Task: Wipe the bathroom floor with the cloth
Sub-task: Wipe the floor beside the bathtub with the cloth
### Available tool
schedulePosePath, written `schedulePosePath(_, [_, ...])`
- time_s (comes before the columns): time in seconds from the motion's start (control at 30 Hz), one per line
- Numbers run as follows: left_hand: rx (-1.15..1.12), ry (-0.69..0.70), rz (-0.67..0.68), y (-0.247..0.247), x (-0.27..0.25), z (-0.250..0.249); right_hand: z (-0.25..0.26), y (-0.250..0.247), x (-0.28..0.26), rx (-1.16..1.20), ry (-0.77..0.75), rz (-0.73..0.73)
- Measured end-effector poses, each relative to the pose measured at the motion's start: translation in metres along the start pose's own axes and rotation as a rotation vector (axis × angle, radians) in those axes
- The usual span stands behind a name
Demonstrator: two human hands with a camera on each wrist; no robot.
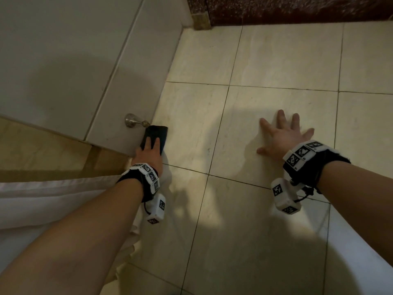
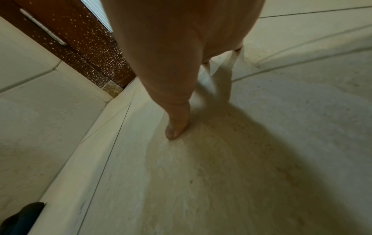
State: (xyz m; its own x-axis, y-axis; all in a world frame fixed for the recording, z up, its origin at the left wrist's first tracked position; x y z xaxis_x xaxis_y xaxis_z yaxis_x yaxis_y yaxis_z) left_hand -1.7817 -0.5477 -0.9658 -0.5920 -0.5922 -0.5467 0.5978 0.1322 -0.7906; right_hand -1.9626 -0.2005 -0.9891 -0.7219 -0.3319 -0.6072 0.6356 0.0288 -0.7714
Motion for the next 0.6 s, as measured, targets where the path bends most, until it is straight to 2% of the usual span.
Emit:
schedulePosePath(0.27, [-0.058, 0.007, -0.022, -0.010, 0.015, -0.009, 0.001, 0.001, 0.005, -0.002, -0.003, -0.017])
schedulePosePath(0.47, [-0.086, 0.038, -0.036, -0.034, 0.056, -0.038, 0.000, 0.001, 0.007, 0.000, 0.001, -0.038])
schedulePosePath(0.6, [-0.037, 0.002, -0.057, -0.056, 0.079, -0.057, -0.002, 0.002, 0.008, 0.003, -0.001, -0.025])
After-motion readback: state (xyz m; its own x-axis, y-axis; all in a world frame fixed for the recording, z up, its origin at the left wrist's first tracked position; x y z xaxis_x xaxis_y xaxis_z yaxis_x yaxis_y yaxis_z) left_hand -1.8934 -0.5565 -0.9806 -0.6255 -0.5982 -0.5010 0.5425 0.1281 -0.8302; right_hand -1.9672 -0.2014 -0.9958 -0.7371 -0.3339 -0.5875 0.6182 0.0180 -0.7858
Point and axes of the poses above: each hand's wrist, its own x-axis towards the middle knuckle, its own y-axis out of the palm, z = x × y, the point moved 10 cm from there along x, towards the middle knuckle, and after that the axes turned 2 degrees about -z, right-handed, at the moved point
